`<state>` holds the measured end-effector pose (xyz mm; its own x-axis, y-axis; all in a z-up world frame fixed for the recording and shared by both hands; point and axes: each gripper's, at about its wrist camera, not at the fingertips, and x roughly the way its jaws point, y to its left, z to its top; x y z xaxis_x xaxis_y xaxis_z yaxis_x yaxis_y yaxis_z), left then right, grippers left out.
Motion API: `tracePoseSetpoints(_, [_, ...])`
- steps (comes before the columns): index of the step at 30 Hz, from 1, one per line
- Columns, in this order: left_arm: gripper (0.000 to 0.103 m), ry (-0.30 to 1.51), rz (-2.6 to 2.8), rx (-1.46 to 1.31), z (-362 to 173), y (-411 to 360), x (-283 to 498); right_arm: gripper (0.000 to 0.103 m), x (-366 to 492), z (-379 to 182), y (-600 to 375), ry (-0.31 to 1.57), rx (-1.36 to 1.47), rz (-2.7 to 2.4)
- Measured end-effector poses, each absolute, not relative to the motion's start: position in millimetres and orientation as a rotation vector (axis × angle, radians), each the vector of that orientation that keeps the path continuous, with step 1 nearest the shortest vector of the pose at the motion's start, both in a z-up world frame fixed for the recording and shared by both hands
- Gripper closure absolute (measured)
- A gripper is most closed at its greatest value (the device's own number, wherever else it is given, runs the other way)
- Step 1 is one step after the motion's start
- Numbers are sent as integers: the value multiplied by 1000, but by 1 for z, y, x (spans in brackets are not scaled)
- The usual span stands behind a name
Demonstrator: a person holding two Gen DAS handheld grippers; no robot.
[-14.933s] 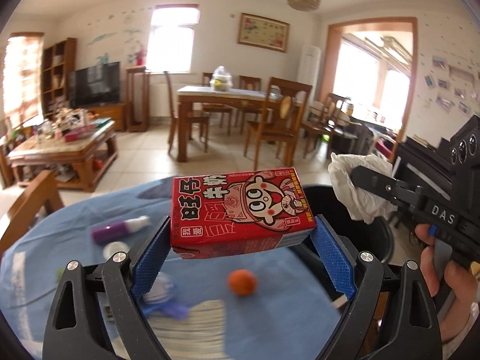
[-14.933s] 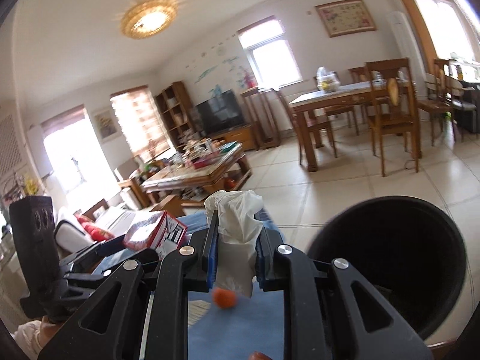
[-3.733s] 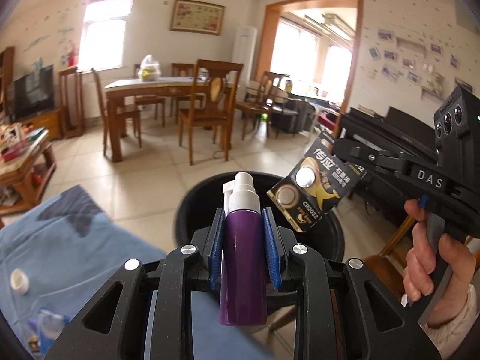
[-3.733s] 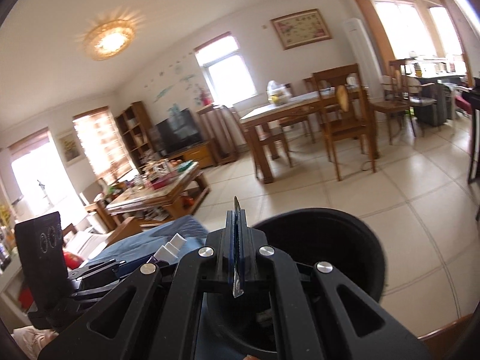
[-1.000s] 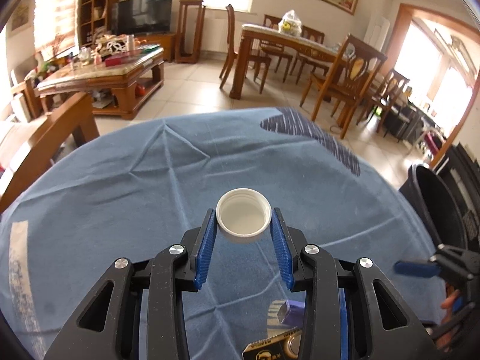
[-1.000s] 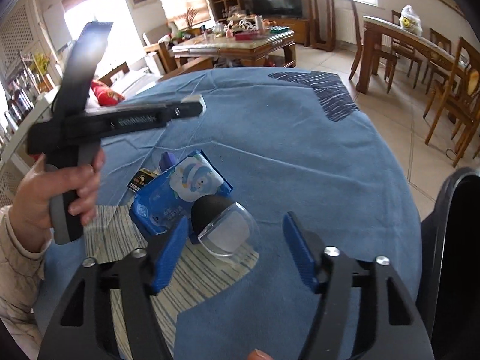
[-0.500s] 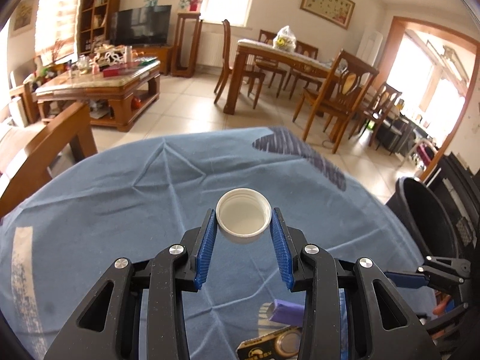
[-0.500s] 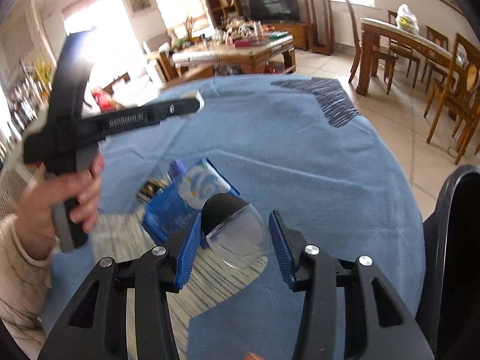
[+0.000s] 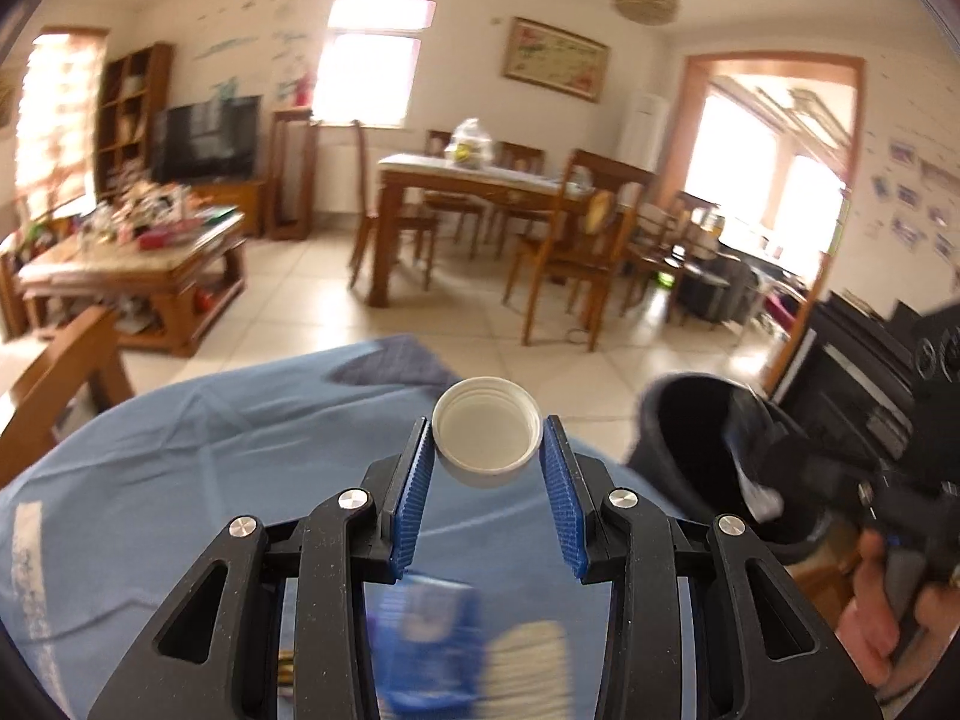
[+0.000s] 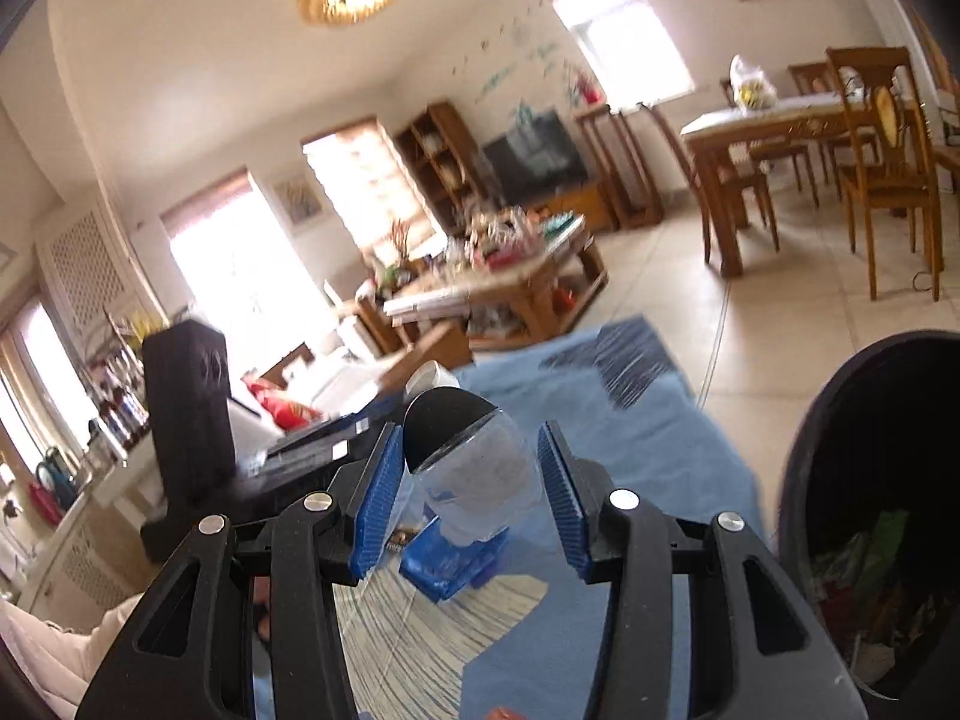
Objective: Collect trash
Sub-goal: 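Carry the white cup and clear lid over the black bin and release both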
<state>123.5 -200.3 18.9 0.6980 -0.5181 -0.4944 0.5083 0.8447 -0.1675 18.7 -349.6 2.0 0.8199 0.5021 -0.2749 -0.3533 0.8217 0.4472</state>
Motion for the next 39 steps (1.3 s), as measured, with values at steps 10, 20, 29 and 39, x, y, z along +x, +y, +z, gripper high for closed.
tracePoseSetpoints(10, [66,532,-710,60,31,-290,87,57,-15,5,-431,287,475,326])
tracePoseSetpoints(20, [66,579,-861,71,11,-387,74,57,-40,-21,-524,240,596,114])
tracePoseSetpoints(29, [66,629,-919,111,-21,-450,81,57,-36,-53,-569,262,686,26])
tracePoseSetpoints(39, [66,664,-898,143,-40,-473,101,55,-24,-71,-580,291,720,27])
